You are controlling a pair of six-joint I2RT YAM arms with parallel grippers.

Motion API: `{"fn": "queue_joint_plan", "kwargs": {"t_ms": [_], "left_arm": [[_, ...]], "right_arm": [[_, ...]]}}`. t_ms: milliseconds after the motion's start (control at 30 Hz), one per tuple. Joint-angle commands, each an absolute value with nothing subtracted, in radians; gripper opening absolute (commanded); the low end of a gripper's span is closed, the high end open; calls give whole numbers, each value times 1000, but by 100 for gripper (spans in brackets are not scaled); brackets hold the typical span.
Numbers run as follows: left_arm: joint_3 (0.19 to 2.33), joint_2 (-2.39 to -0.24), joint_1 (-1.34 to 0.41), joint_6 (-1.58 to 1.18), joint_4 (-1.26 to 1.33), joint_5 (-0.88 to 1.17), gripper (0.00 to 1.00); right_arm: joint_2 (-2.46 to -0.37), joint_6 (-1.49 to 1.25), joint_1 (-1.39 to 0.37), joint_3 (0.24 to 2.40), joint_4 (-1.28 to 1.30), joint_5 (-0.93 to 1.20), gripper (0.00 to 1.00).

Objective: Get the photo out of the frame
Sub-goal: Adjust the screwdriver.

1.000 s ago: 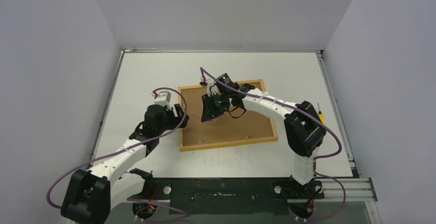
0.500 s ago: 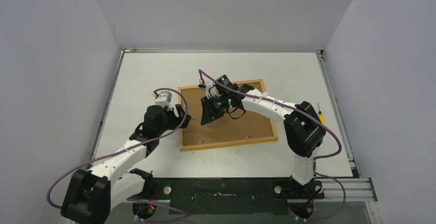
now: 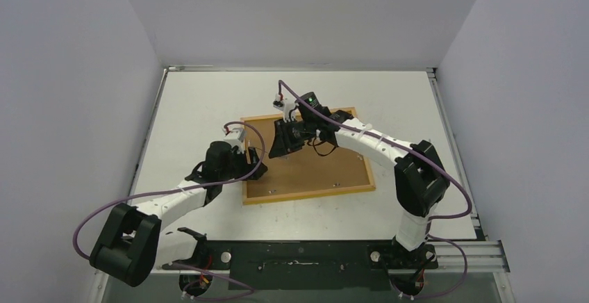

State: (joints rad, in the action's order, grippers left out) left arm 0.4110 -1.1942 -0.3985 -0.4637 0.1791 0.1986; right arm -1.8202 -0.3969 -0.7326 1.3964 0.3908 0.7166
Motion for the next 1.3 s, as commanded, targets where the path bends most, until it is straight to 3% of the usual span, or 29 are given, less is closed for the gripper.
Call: {"fn": "queue_joint_plan", "kwargs": {"t_ms": [0,200,333,600,833,1267], "left_arm": [[478,-1189,-435,-436,214,201,61],[360,-1021,-453,-414,348,177,67],[316,-991,-483,-433,460,184,73],[287,-1011,-571,-543,676,267,89],[300,-1013,-600,-698,817,315,88],[369,-1048,-627,-770,827,322,80]], "right_arm": [[-1748,-449,-704,1389,293,745,5],[-1712,-618,-636,1302,220,661,5],[-1602,-818,-661,1087,-161,588,5],[-1479,-819,-758,900,-498,347,5],[-1413,-824,-807,752,-823,275,5],[-1375,-754,-847,705,-930,235,5]]}}
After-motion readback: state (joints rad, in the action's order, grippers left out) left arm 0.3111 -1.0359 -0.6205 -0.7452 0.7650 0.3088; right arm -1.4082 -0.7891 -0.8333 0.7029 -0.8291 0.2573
